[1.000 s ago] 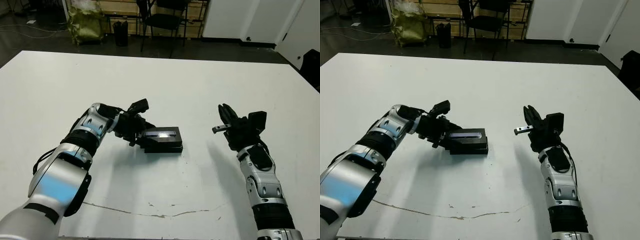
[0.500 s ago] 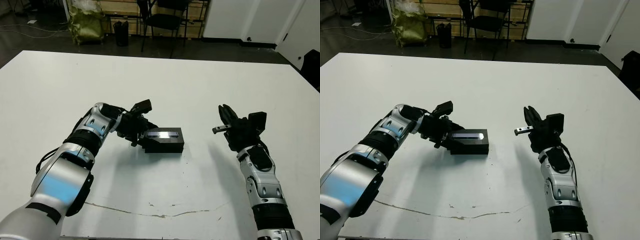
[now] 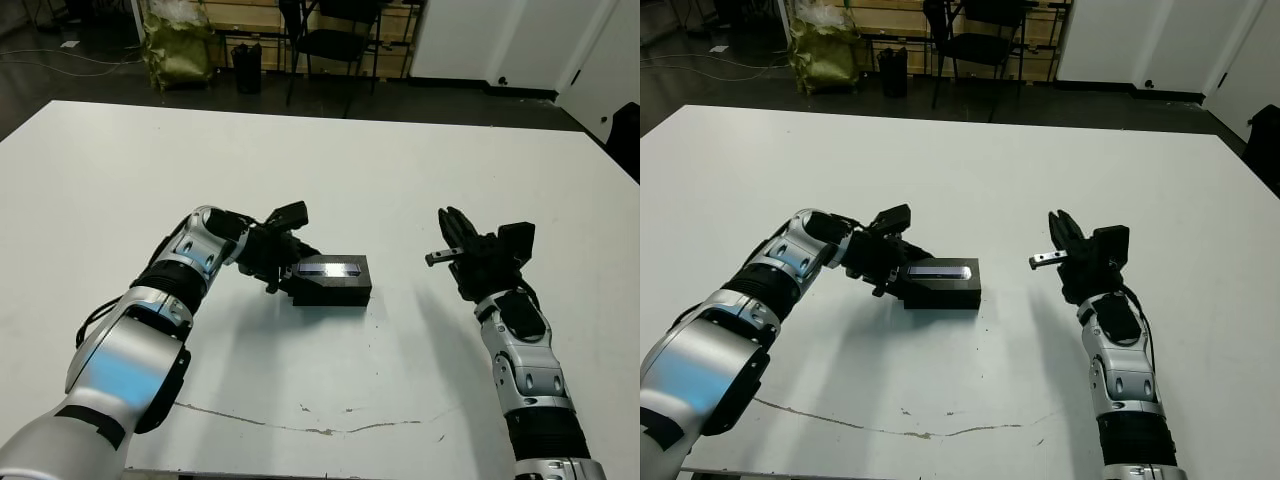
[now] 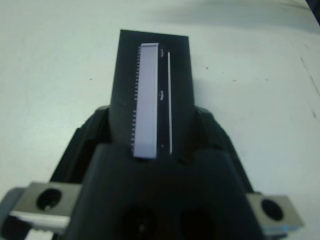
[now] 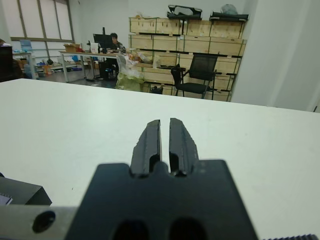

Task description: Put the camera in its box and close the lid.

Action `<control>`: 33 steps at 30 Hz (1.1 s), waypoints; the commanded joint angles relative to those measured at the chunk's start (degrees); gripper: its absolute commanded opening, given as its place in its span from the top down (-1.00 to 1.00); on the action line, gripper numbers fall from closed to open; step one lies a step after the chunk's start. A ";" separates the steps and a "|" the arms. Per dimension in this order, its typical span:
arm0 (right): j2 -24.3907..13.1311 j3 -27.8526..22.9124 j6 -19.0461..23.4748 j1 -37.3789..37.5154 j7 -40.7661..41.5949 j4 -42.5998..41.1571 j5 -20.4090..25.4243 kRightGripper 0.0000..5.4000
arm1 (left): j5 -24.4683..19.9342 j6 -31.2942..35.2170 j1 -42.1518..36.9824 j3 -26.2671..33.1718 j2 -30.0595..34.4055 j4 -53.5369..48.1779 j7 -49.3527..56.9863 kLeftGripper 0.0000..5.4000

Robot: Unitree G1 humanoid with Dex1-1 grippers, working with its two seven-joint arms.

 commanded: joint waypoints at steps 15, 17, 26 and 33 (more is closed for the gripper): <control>-0.33 -0.29 1.05 0.80 -0.02 0.43 0.33 1.00 | 1.77 3.91 2.91 -1.19 -3.95 0.99 4.65 0.00; -0.37 -0.31 1.36 0.88 0.05 0.07 0.47 1.00 | 2.00 5.08 2.86 -1.28 -3.99 1.18 5.36 0.00; -0.54 -0.10 1.81 1.34 -0.53 -1.15 -0.24 1.00 | 3.54 5.35 1.54 -2.89 -1.27 0.96 5.24 0.00; -0.49 0.01 3.00 1.34 -0.94 -1.94 -0.61 1.00 | 4.21 8.22 -0.17 -3.97 1.86 0.27 4.03 0.00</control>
